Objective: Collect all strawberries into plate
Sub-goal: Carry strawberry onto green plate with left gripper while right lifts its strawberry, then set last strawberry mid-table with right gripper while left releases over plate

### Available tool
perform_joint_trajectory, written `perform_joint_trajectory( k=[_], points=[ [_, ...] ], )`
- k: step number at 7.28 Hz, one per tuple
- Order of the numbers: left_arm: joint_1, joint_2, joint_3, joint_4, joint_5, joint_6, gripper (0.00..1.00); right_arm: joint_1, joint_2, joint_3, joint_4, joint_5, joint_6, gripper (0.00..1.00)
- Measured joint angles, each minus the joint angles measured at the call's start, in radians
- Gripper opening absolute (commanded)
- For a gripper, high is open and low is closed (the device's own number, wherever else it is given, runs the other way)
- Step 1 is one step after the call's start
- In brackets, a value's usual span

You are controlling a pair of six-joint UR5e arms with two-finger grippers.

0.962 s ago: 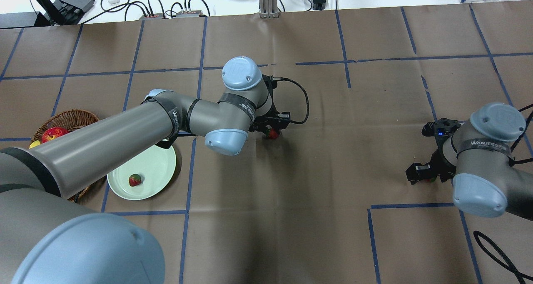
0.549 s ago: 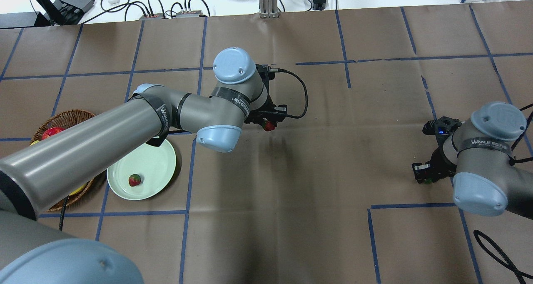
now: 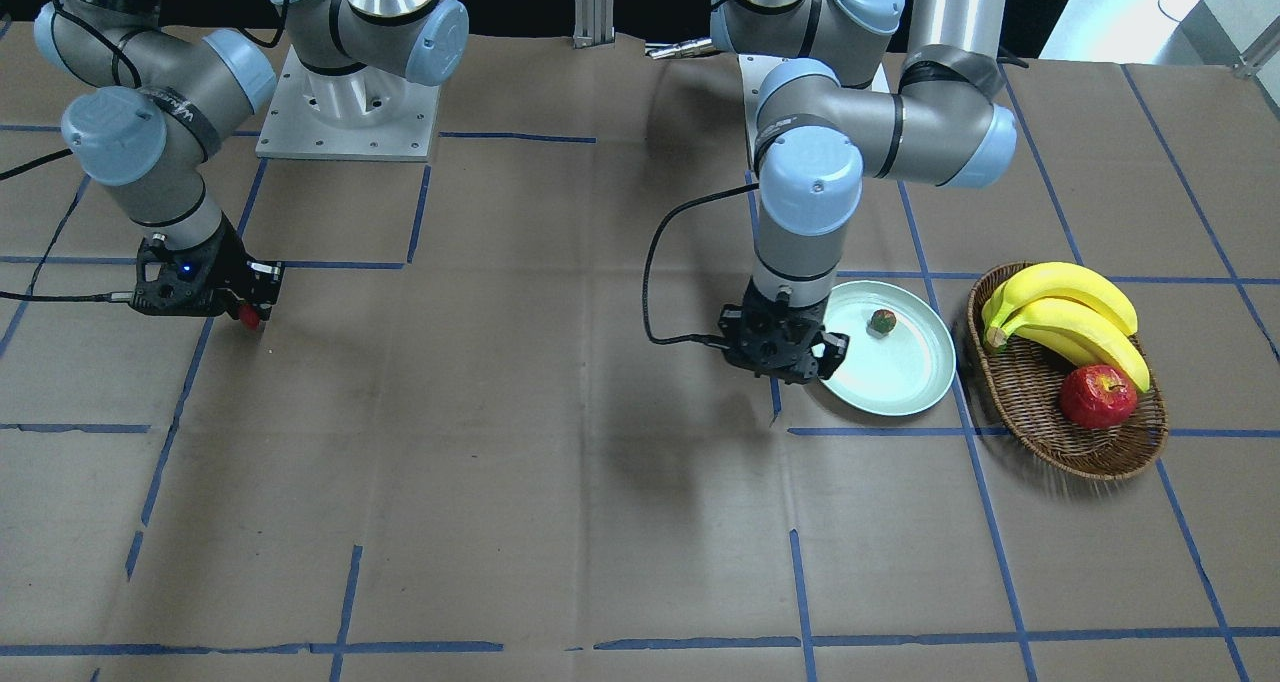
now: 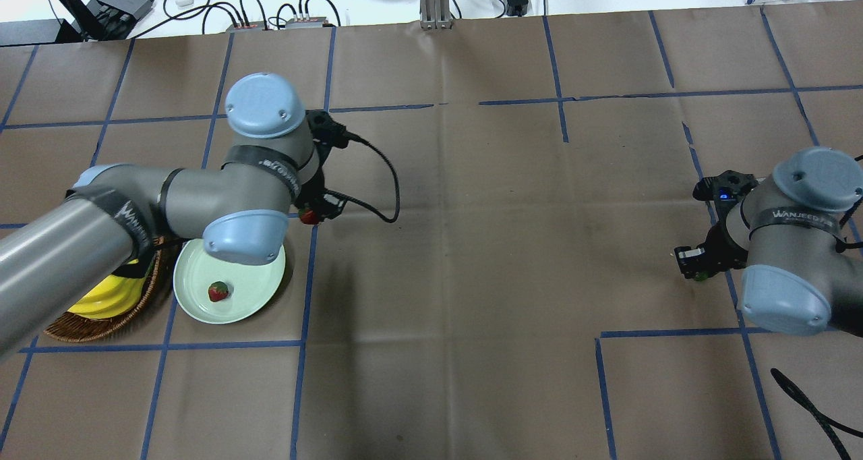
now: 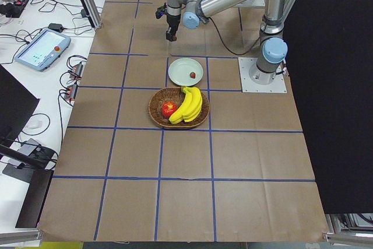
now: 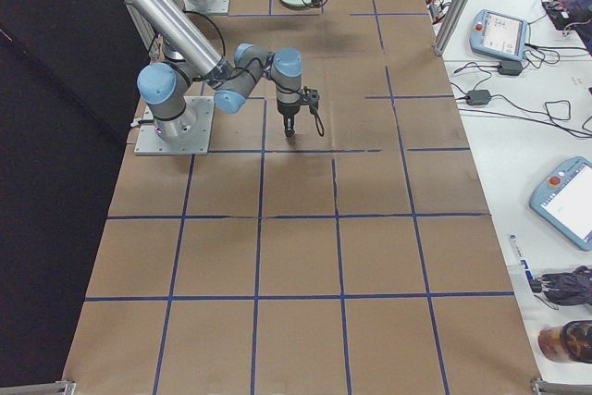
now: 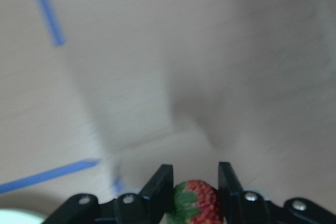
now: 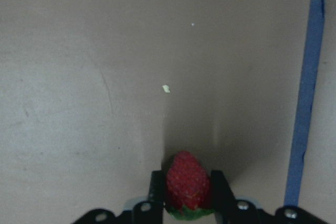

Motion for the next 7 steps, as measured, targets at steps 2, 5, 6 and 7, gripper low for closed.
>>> perform_joint_trajectory(
  k=[2,5,6,7],
  points=[
    [0.167,0.04,-0.152,0.114,0.023,0.229,0.35,0.05,-0.005,-0.086,0.046,0.01,0.063,0.05],
    [0.272,0.027,-0.234,0.217,0.024,0.328,0.79,0.34,0.078,-0.334,0.256,0.014,0.415,0.05],
    [0.276,0.024,-0.235,0.221,0.021,0.328,0.79,0.462,0.128,-0.397,0.277,0.021,0.556,0.05],
    [0.279,0.023,-0.234,0.222,0.018,0.327,0.78,0.575,0.189,-0.458,0.28,0.034,0.695,0.05]
  ],
)
